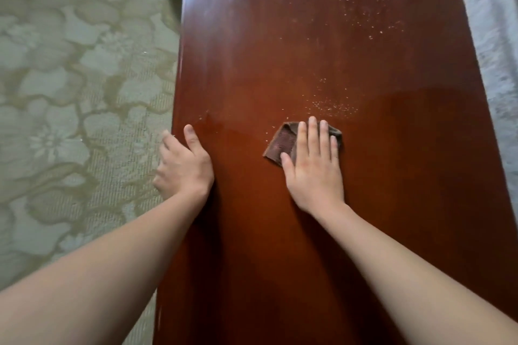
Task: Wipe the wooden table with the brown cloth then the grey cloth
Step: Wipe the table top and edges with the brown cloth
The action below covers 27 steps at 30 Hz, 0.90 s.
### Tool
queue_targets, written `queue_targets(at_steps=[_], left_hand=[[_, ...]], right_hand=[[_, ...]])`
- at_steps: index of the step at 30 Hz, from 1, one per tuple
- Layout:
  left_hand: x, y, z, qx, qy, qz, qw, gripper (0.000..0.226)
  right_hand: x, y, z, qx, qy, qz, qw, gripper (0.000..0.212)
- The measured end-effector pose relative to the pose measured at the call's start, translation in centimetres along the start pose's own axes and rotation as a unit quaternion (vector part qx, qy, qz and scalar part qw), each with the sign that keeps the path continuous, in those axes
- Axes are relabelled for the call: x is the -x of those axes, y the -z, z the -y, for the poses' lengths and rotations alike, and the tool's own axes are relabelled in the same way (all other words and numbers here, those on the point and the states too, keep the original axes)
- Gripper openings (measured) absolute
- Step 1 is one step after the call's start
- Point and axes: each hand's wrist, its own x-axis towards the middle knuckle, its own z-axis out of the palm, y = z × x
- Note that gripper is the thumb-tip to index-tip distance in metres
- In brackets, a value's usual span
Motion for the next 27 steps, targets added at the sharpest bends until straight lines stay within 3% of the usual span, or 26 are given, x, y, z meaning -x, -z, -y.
queue_targets(at_steps=[6,13,19,22,25,27], left_hand=[[-0.8,0.8,0.0,0.037,0.031,0.04,0.998,0.077],[-1.8,3.1,-0.2,0.167,0.111,0.149,0.968,0.083],[-4.4,-0.7,3.1,0.379,0.176,0.215,0.883,0.134],[-5.1,-1.3,3.8,0.452,0.198,0.255,0.832,0.125],[-4.3,2.6,2.1,0.529,0.211,0.264,0.778,0.102],[-4.6,2.8,2.8,0.571,0.205,0.288,0.741,0.099]], right_hand=[[6.4,-1.3,2.5,0.022,0.079,0.03,0.996,0.077],[-3.9,-0.2,12.6,-0.007,0.13,-0.023,0.991,0.077],[-14.3,2.6,15.9,-0.007,0.106,-0.023,0.994,0.073],[-14.9,2.9,16.5,-0.013,0.081,-0.014,0.997,0.072],[-9.5,1.6,17.0,-0.001,0.144,-0.038,0.989,0.074],[-4.8,0.2,17.4,-0.015,0.186,-0.045,0.981,0.073]])
